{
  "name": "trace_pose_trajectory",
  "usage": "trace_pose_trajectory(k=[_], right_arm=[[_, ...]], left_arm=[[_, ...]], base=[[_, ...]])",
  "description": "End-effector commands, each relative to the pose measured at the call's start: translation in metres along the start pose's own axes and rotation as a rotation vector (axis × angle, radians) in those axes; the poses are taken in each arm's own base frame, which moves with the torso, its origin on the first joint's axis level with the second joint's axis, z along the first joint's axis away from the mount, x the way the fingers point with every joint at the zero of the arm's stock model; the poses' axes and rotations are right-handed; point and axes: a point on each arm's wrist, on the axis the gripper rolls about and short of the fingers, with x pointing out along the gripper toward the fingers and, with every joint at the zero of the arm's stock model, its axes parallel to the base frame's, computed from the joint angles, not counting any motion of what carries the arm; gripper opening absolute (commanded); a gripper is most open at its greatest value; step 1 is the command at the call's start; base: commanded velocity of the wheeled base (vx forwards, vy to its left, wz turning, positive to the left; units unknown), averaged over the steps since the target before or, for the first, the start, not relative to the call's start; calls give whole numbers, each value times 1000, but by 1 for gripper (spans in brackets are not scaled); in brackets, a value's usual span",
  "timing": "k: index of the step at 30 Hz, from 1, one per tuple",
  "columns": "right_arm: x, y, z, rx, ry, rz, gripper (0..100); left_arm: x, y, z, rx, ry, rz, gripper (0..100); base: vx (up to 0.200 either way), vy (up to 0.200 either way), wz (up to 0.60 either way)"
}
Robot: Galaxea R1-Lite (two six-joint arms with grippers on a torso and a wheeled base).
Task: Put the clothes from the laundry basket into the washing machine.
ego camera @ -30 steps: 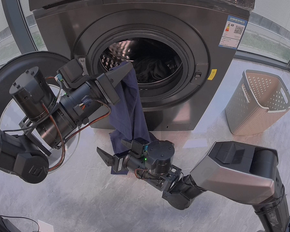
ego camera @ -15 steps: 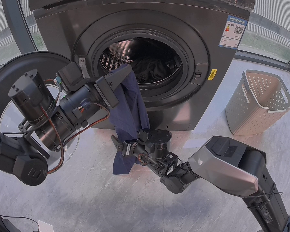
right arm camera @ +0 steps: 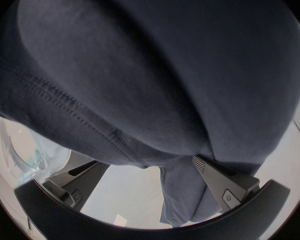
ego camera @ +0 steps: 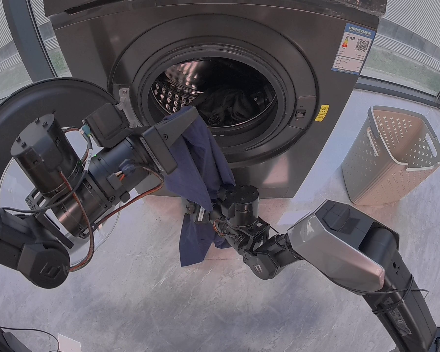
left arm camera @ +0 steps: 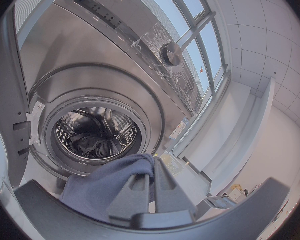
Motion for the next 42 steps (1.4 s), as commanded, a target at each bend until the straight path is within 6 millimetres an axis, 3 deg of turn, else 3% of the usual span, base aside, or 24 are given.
trace_pose_trajectory(k=[1,2,10,15,20,29,31,32,34,38,42], right_arm=[[5,-3,-4,2,-9,-14,100],[5,-3,-4,2,-9,-14,0],[3,-3,2,6,-21,-13,0],[-16,-1,19,5,-10,-17,0],[-63,1,47,-21,1,2,0],[-181,-19,98,-75,64,111,0],[-185,-21,100,-80,65,115,0],[-203,-33,112,-100,61,121,0],[-210,-40,121,-112,43,117,0],[-222,-56,155,-123,-71,69,0],[-229,-61,175,-114,-144,48,0]], left_arm=[[-3,0,1,0,1,2,0],[-3,0,1,0,1,2,0],[-3,1,0,0,2,5,0],[-2,3,2,4,-4,13,0],[0,11,9,18,-31,33,0],[-1,27,19,42,-61,83,0],[-2,27,19,44,-61,85,0],[-5,28,21,44,-65,91,0],[-8,26,23,46,-69,89,0],[-29,14,33,47,-74,85,0],[-52,5,32,41,-51,92,0]], base=[[0,0,0],[0,0,0],[0,0,0],[0,0,0],[0,0,0],[0,0,0],[0,0,0],[0,0,0],[0,0,0],[0,0,0],[0,0,0]])
